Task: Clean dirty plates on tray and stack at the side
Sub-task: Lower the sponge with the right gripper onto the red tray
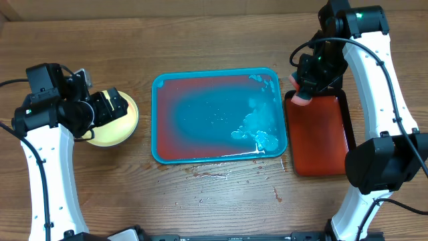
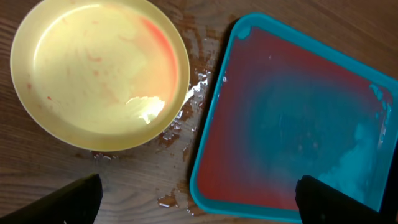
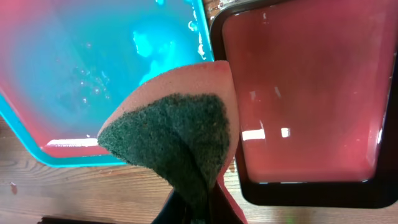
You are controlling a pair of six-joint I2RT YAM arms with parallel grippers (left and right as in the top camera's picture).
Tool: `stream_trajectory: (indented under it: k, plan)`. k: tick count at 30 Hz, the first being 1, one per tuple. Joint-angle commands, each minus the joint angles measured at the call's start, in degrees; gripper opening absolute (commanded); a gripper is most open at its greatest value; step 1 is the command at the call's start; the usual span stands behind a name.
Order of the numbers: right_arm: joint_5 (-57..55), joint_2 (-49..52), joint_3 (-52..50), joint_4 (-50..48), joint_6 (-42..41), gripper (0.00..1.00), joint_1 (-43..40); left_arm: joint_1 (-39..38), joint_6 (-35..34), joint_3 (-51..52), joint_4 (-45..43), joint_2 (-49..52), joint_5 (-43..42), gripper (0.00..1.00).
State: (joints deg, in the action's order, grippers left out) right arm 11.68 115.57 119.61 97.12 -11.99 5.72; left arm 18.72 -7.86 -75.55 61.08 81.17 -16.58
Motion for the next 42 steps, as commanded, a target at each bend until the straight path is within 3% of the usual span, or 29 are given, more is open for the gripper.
stream_trajectory:
  k: [1,18,31,42]
  plan:
    - [2.0,-0.8,0.3,0.0,0.0,0.04,0.3,-0.1,1.4,0.0,0.5,-0.2,-0.9,1.0]
    - [2.6,-1.9,0.3,0.0,-1.2,0.04,1.9,-0.1,1.5,0.0,1.5,-0.2,-0.9,1.0]
    - [-9.1,-1.9,0.3,-0.8,0.5,0.04,0.9,-0.1,1.5,0.0,0.6,-0.2,-4.7,1.0]
    - [-10.1,-1.7,-2.7,-2.5,1.4,0.04,-1.6,-6.2,2.1,0.0,1.1,-0.2,-1.2,1.0]
